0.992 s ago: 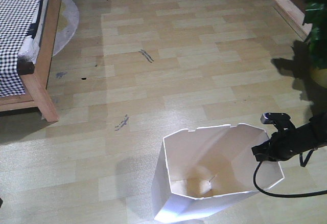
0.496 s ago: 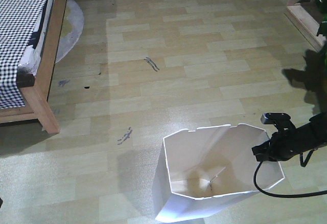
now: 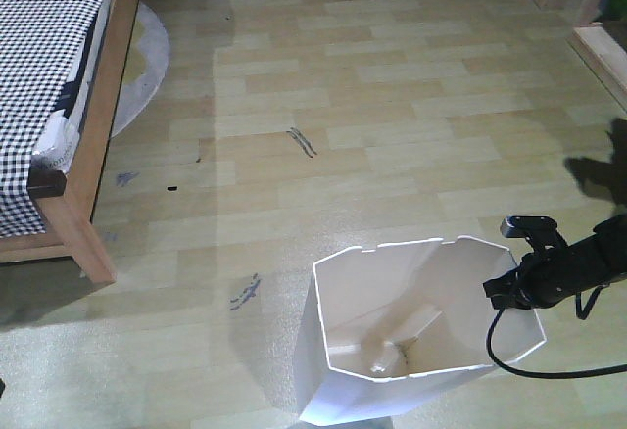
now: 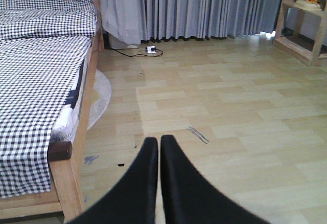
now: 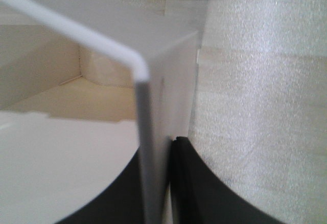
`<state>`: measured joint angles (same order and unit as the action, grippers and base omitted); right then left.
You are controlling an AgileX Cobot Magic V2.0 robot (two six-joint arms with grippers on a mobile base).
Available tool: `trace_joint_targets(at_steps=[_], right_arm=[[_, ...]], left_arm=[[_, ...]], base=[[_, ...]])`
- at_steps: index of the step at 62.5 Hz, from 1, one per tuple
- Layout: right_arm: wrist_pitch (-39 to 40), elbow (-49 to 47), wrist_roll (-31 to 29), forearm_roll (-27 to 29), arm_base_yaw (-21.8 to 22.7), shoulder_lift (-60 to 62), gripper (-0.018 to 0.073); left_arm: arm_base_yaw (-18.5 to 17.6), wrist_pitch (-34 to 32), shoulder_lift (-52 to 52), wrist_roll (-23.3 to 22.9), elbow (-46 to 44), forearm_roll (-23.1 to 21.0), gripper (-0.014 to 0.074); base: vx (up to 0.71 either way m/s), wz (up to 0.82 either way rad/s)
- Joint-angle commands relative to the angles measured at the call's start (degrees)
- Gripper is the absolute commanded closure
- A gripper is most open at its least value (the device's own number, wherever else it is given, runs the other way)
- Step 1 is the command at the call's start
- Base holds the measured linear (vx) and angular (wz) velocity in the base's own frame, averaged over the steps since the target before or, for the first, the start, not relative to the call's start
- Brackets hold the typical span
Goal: Move trash bin to bedside with robot
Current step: 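Hold the bin rim with the right gripper while the base turns toward the bed, then keep gripping the bin while the base drives toward the bed and curtains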
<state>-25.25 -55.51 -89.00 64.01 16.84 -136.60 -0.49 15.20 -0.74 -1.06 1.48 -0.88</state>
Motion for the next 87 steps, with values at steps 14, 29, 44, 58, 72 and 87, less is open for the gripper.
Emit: trace_joint_targets(at_steps=[14,29,44,58,72,87], right_arm=[[-10.62,-0.64,0.93,2.66,0.24,4.25,0.0564],[-10.62,-0.64,0.93,2.66,0.24,4.25,0.0564],[-10.62,-0.64,0.93,2.66,0.24,4.25,0.0564],[-10.62,-0.64,0.93,2.66,0.24,4.25,0.0564],[-10.62,-0.64,0.93,2.66,0.24,4.25,0.0564],[-10.62,-0.64,0.93,2.66,0.24,4.25,0.0564]], left_arm=[[-0.35,-3.96,-0.82,-0.25,1.07,-0.17,0.0602],[-0.35,-3.96,-0.82,-0.25,1.07,-0.17,0.0602],[-0.35,-3.96,-0.82,-0.25,1.07,-0.17,0.0602],[-0.35,-3.96,-0.82,-0.25,1.07,-0.17,0.0602],[-0.35,-3.96,-0.82,-0.25,1.07,-0.17,0.0602],[-0.35,-3.96,-0.82,-0.25,1.07,-0.17,0.0602]], base=[[0.24,0.08],[0.22,0.06],[0.22,0.02],[0.22,-0.02],[0.23,-0.02],[0.23,-0.03]])
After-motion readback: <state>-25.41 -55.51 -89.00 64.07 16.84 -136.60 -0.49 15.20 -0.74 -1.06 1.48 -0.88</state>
